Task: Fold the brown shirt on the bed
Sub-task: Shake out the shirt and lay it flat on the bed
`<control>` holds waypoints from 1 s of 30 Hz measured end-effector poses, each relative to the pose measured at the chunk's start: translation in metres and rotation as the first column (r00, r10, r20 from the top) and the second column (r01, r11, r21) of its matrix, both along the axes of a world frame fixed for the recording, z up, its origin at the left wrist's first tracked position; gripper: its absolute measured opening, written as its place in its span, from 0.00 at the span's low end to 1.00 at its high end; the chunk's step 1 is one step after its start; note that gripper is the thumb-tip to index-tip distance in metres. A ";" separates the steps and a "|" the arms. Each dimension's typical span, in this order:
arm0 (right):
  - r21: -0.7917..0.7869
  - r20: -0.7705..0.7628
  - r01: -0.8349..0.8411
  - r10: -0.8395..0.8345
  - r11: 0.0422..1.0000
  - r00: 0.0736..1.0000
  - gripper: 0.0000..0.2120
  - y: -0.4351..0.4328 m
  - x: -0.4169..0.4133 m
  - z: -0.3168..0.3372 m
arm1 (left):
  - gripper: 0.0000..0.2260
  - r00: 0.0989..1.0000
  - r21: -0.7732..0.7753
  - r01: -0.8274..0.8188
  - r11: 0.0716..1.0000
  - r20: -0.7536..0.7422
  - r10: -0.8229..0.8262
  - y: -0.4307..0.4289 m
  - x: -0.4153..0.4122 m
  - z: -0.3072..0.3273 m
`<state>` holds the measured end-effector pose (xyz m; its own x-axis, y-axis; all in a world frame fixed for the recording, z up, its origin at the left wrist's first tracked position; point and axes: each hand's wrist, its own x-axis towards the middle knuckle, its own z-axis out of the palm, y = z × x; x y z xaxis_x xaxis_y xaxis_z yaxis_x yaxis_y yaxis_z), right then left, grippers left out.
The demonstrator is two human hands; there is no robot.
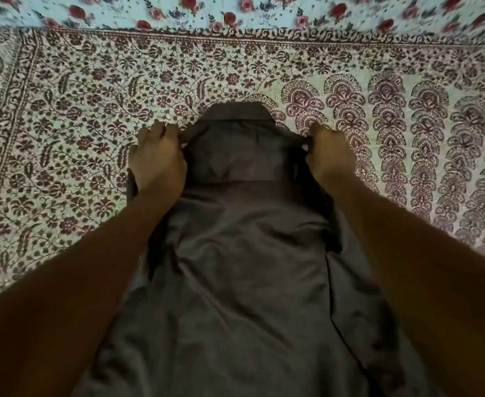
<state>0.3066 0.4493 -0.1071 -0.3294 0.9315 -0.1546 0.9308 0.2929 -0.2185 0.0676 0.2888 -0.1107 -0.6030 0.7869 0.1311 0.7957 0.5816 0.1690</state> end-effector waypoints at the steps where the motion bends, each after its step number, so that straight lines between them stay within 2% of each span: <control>1: -0.052 0.073 -0.013 0.016 0.999 0.997 0.12 0.008 0.001 -0.001 | 0.12 0.999 -0.015 0.037 0.999 -0.012 -0.037 -0.001 -0.006 -0.007; 3: -0.065 0.123 0.002 0.006 0.998 0.992 0.13 0.019 0.004 0.002 | 0.18 0.998 -0.072 0.057 0.996 0.004 -0.057 -0.004 -0.022 -0.021; 5: -0.034 0.057 0.025 -0.023 0.999 0.998 0.16 0.020 0.006 0.006 | 0.22 0.996 -0.119 0.066 0.991 0.065 -0.059 -0.005 -0.036 -0.028; 7: -0.060 -0.002 0.019 -0.019 0.998 1.000 0.25 0.008 0.012 0.008 | 0.21 0.982 -0.104 0.115 0.988 0.163 -0.097 -0.008 -0.049 -0.033; 9: -0.140 0.036 -0.020 0.026 0.990 0.999 0.35 -0.006 0.025 0.008 | 0.19 0.962 -0.124 0.180 0.976 0.232 -0.147 -0.008 -0.063 -0.034; 12: -0.191 0.049 -0.034 0.044 0.981 0.998 0.31 -0.001 0.047 0.000 | 0.21 0.959 -0.239 0.191 0.952 0.253 -0.129 -0.006 -0.075 -0.032; 14: -0.112 0.039 0.001 0.004 0.994 0.999 0.26 0.011 0.059 -0.006 | 0.22 0.982 -0.304 0.150 0.941 0.160 -0.104 -0.004 -0.069 -0.029; 16: -0.072 0.032 0.040 -0.038 0.997 0.999 0.22 0.017 0.063 -0.011 | 0.27 0.995 -0.273 0.098 0.957 0.021 -0.096 -0.007 -0.047 -0.021; 18: -0.075 0.010 0.041 -0.040 0.996 0.999 0.22 0.016 0.060 -0.014 | 0.22 0.975 -0.105 0.220 0.970 -0.002 -0.221 -0.008 -0.008 -0.014; 20: -0.106 -0.011 0.011 -0.012 0.994 1.000 0.25 0.012 0.057 -0.018 | 0.18 0.862 0.044 0.483 0.874 0.151 -0.484 -0.007 0.034 -0.016; 21: -0.131 -0.032 -0.005 0.000 0.991 0.999 0.28 0.013 0.058 -0.020 | 0.22 0.782 0.040 0.578 0.815 0.259 -0.567 -0.005 0.052 -0.020; 22: -0.160 -0.066 -0.006 -0.005 0.987 0.998 0.31 0.015 0.062 -0.020 | 0.27 0.738 -0.024 0.625 0.780 0.343 -0.581 -0.003 0.067 -0.024; 24: -0.183 -0.133 0.038 -0.063 0.982 0.989 0.35 0.028 0.076 -0.021 | 0.38 0.754 -0.183 0.622 0.761 0.404 -0.519 0.002 0.082 -0.036; 26: -0.165 -0.131 0.082 -0.104 0.983 0.986 0.35 0.045 0.091 -0.017 | 0.46 0.795 -0.289 0.580 0.762 0.404 -0.452 0.007 0.091 -0.042; 30: -0.137 -0.098 0.057 -0.070 0.989 0.993 0.33 0.047 0.091 -0.011 | 0.50 0.851 -0.410 0.464 0.785 0.451 -0.267 0.028 0.115 -0.031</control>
<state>0.3975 0.4967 -0.1178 -0.2908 0.9241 -0.2481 0.9173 0.1955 -0.3471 0.1826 0.3164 -0.1412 -0.1804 0.8523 -0.4910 0.9060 0.3383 0.2543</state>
